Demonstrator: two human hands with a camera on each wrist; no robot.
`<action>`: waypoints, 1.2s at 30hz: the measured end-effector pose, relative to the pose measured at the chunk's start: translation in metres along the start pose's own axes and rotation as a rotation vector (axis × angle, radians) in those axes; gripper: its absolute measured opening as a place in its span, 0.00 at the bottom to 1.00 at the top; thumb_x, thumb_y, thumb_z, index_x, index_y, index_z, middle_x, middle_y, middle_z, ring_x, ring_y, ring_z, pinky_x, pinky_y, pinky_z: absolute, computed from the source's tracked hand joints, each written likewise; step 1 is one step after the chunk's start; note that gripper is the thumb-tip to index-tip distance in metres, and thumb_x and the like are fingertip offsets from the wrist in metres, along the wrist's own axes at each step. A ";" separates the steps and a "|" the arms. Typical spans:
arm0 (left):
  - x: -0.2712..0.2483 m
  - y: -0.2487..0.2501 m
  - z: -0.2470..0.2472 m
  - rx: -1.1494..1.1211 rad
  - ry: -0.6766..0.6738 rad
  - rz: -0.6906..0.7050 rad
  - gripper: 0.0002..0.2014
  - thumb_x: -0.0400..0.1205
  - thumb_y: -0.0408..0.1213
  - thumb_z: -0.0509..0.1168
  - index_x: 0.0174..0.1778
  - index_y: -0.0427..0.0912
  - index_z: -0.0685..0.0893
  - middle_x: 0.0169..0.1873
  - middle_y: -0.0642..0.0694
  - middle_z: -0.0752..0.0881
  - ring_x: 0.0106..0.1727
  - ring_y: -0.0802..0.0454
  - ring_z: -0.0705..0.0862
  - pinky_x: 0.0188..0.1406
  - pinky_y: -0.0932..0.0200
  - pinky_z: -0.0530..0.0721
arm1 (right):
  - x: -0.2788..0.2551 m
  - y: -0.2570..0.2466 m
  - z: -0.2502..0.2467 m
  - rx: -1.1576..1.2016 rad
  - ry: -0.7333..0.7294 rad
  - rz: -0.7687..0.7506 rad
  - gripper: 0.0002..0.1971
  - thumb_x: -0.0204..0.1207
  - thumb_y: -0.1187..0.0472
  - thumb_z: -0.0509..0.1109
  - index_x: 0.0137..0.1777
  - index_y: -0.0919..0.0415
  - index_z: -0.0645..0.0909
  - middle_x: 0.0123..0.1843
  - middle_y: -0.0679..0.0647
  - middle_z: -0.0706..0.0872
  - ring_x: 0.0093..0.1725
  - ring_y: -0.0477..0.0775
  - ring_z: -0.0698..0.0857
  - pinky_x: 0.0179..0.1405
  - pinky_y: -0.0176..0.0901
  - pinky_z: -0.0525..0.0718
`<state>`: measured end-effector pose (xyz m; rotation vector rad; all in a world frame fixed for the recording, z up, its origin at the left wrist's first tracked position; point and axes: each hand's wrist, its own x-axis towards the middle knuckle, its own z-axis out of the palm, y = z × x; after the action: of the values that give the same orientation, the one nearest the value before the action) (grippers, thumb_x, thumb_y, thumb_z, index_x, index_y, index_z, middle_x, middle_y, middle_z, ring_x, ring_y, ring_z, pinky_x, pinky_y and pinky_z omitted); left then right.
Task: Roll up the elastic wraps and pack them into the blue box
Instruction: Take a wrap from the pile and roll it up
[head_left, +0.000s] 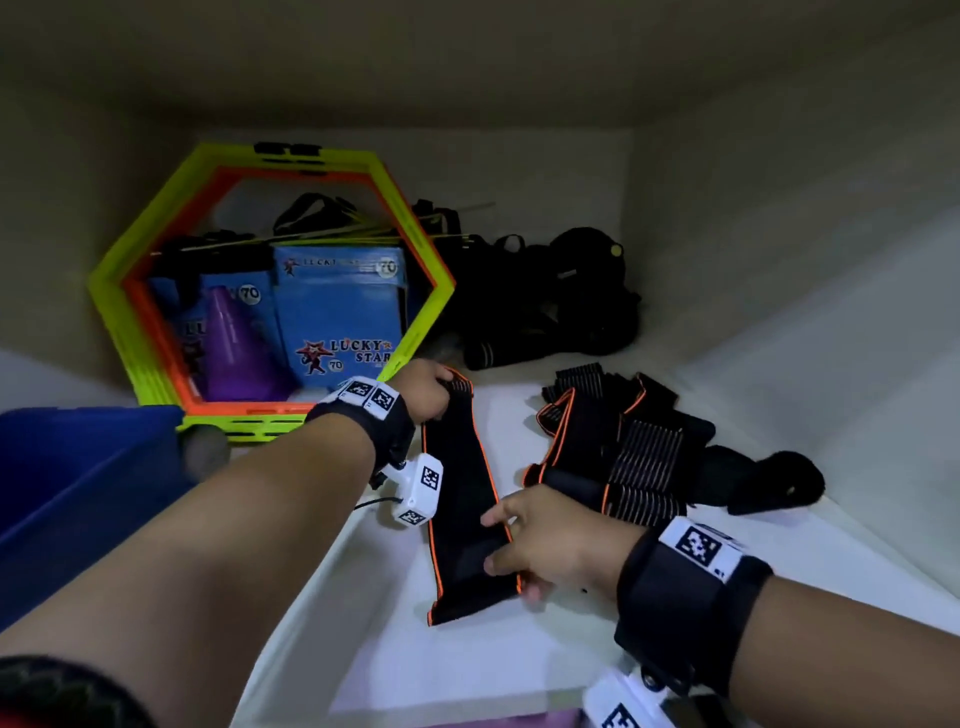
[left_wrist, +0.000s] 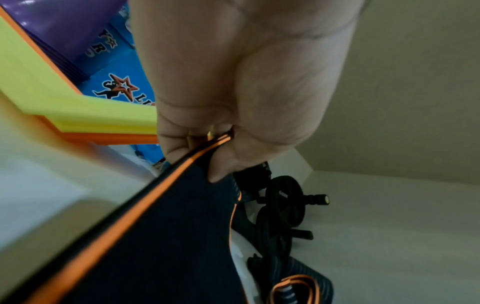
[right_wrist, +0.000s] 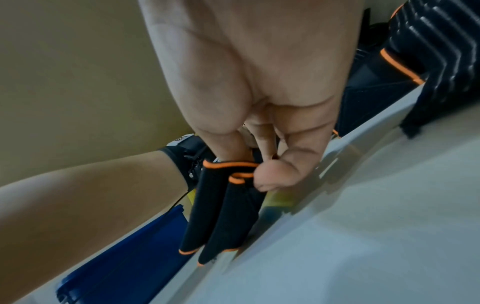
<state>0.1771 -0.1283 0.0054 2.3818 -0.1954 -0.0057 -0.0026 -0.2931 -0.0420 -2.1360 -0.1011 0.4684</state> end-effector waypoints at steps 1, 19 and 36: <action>0.004 -0.005 0.004 0.038 -0.020 0.004 0.26 0.75 0.16 0.65 0.70 0.37 0.83 0.61 0.35 0.86 0.58 0.38 0.86 0.36 0.62 0.78 | 0.002 0.002 0.000 -0.019 0.012 0.004 0.29 0.76 0.67 0.75 0.77 0.60 0.72 0.24 0.56 0.83 0.16 0.47 0.80 0.21 0.37 0.82; -0.090 -0.023 -0.012 0.354 -0.206 0.203 0.11 0.78 0.31 0.63 0.40 0.48 0.89 0.31 0.54 0.89 0.35 0.51 0.90 0.36 0.59 0.88 | 0.010 0.002 -0.020 -0.184 0.126 0.008 0.03 0.75 0.67 0.73 0.47 0.63 0.83 0.44 0.70 0.91 0.40 0.67 0.92 0.35 0.54 0.91; -0.217 -0.059 0.007 0.310 -0.250 0.204 0.17 0.73 0.40 0.78 0.58 0.52 0.90 0.51 0.58 0.86 0.46 0.61 0.83 0.48 0.64 0.81 | -0.016 -0.002 -0.011 -0.354 -0.155 -0.140 0.23 0.68 0.68 0.82 0.62 0.55 0.83 0.58 0.50 0.86 0.46 0.47 0.86 0.41 0.44 0.88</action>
<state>-0.0291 -0.0593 -0.0510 2.6537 -0.5948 -0.1899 -0.0134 -0.3046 -0.0304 -2.4127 -0.4473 0.5660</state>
